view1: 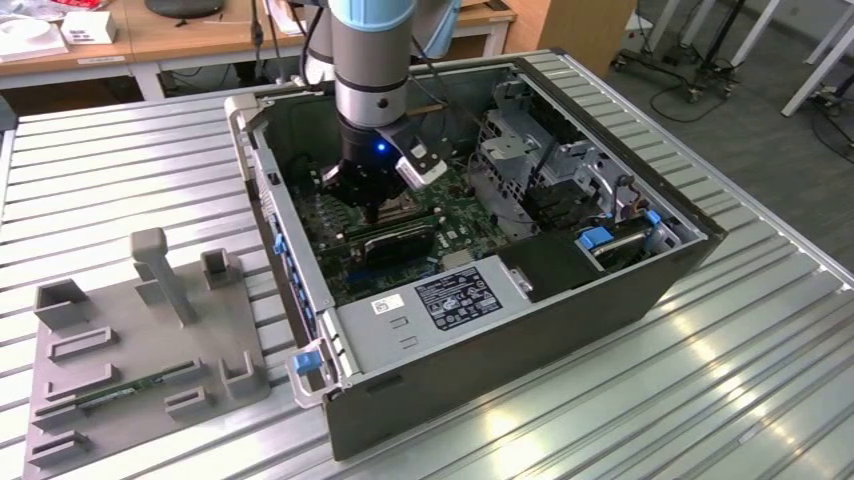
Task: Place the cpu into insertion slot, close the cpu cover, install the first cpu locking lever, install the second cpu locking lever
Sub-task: 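Install the second cpu locking lever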
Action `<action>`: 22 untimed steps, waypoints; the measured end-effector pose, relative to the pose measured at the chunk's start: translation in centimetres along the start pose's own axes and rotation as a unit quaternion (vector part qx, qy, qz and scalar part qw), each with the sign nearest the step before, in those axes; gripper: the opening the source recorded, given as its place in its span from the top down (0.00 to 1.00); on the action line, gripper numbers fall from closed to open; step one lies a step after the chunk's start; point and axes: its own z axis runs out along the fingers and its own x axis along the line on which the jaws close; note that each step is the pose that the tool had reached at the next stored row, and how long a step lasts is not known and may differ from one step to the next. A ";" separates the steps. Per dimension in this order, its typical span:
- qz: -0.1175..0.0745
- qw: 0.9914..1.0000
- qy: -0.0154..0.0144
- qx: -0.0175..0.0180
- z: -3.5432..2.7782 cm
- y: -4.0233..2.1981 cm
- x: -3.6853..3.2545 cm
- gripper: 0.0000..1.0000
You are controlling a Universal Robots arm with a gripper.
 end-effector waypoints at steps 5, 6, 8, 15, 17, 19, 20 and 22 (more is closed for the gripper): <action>-0.004 1.000 0.000 0.000 0.27 0.09 0.29 0.90; -0.005 1.000 -0.001 0.000 0.29 0.11 0.31 0.90; -0.005 1.000 -0.001 0.000 0.30 0.11 0.32 0.90; -0.006 1.000 -0.002 0.000 0.51 0.22 0.44 0.90; -0.006 1.000 -0.003 0.000 0.54 0.33 0.45 0.90; -0.006 1.000 -0.004 0.000 0.55 0.39 0.46 0.90; -0.006 1.000 -0.004 0.000 0.56 0.42 0.46 0.90; -0.006 1.000 -0.005 -0.001 0.57 0.43 0.46 0.90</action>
